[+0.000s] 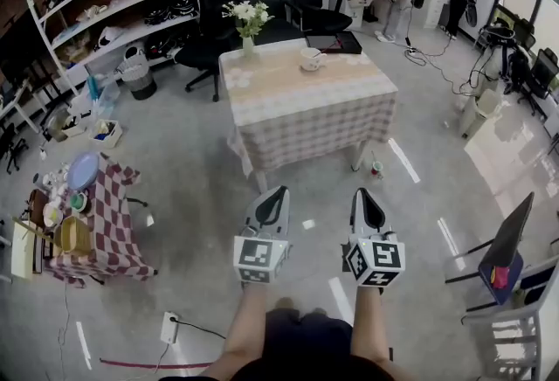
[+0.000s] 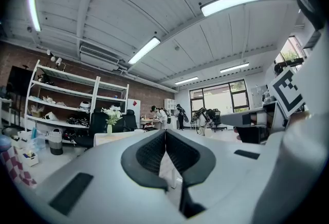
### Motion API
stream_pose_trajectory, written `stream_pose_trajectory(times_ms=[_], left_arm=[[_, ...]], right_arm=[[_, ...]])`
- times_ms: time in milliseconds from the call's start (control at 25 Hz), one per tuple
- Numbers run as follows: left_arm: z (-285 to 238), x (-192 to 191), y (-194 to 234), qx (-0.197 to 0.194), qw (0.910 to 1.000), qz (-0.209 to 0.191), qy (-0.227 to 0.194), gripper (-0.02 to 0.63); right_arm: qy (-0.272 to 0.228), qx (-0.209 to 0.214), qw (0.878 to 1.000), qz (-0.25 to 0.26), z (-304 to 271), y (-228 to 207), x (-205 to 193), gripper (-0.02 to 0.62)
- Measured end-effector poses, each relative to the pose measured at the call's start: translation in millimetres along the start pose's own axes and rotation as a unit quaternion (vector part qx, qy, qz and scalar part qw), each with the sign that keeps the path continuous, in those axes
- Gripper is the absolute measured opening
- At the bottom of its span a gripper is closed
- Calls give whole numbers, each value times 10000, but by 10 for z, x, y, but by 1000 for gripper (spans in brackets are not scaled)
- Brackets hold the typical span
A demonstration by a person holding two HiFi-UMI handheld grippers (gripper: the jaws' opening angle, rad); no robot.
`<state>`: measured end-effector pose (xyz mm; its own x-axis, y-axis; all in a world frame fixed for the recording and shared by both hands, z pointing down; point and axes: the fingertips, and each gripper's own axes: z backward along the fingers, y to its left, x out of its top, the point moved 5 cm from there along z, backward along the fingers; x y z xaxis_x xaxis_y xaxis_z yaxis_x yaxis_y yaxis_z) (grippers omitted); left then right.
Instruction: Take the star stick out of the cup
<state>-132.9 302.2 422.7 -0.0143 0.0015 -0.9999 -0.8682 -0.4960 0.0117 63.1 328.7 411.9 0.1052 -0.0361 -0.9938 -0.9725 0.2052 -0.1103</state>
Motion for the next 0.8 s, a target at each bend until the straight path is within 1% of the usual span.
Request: stream_pose_trajectory(times_ms=[280,520,680,800], left_arm=[[-67,-60,161,-147,9999,-28,72,12],[-74,-191,252,-201,9996,-20,200,12],[-101,-180,317,-190,9996,42,197,12],[-142,-176,310,-243,9995,7,200,12]], right_arm=[[-40,-54,9999,-107,-175,125,-32,2],[-7,0,9999,-162,-262,225,-87,2],[12,13,9999,-140,-311,258,-93,2],[3,16,9998,-173,-342,238,-97,2]])
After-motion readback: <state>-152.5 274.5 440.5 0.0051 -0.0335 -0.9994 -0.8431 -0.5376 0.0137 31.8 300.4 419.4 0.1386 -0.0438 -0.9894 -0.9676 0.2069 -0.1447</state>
